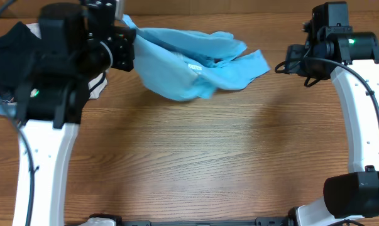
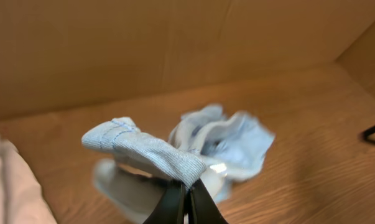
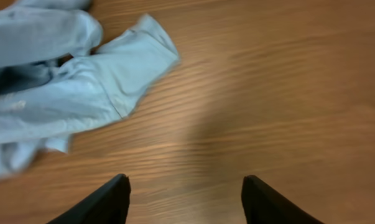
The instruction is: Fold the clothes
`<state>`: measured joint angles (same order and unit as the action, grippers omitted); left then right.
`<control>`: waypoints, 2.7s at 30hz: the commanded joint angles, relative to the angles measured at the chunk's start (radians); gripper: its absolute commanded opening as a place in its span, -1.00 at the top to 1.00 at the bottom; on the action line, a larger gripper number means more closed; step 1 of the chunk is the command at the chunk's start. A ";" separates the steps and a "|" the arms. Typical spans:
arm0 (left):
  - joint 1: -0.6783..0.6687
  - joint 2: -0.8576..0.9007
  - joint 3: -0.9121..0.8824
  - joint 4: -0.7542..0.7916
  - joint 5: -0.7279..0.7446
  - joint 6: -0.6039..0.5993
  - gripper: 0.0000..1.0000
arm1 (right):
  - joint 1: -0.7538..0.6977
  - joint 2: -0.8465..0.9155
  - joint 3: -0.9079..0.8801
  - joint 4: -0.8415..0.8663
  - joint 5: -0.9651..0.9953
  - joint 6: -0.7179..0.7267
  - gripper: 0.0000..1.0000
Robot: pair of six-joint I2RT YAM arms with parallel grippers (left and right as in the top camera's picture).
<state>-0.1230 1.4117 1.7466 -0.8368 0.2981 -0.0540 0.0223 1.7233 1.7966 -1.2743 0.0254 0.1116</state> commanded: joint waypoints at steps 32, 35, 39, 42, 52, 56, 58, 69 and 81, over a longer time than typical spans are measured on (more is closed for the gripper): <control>-0.003 -0.111 0.019 -0.162 -0.220 0.017 0.92 | 0.259 0.525 0.002 0.346 -0.375 -0.077 -0.45; -0.003 -0.111 0.019 -0.162 -0.220 0.017 0.92 | 0.268 0.548 0.002 0.326 -0.407 -0.077 -0.44; -0.003 -0.110 0.019 -0.161 -0.220 0.017 0.92 | 0.285 0.566 0.002 0.332 -0.439 -0.077 -0.44; -0.003 -0.110 0.019 -0.163 -0.220 0.016 0.92 | 0.294 0.566 0.002 0.335 -0.439 -0.077 -0.41; -0.003 -0.110 0.019 -0.175 -0.220 0.017 0.92 | 0.297 0.566 0.002 0.338 -0.438 -0.077 0.24; -0.003 -0.110 0.019 -0.177 -0.220 0.017 0.91 | 0.297 0.566 0.002 0.338 -0.438 -0.077 0.12; -0.003 -0.110 0.019 -0.177 -0.220 0.017 0.91 | 0.297 0.566 0.003 0.338 -0.438 -0.077 0.04; -0.003 -0.110 0.019 -0.177 -0.220 0.017 0.90 | 0.298 0.564 0.045 0.331 -0.439 -0.073 0.06; -0.003 -0.110 0.019 -0.177 -0.220 0.017 0.89 | 0.298 0.564 0.044 0.299 -0.474 -0.074 0.03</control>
<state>-0.1230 1.3094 1.7569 -1.0183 0.0917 -0.0502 0.3210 2.2845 1.8122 -0.9745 -0.4084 0.0338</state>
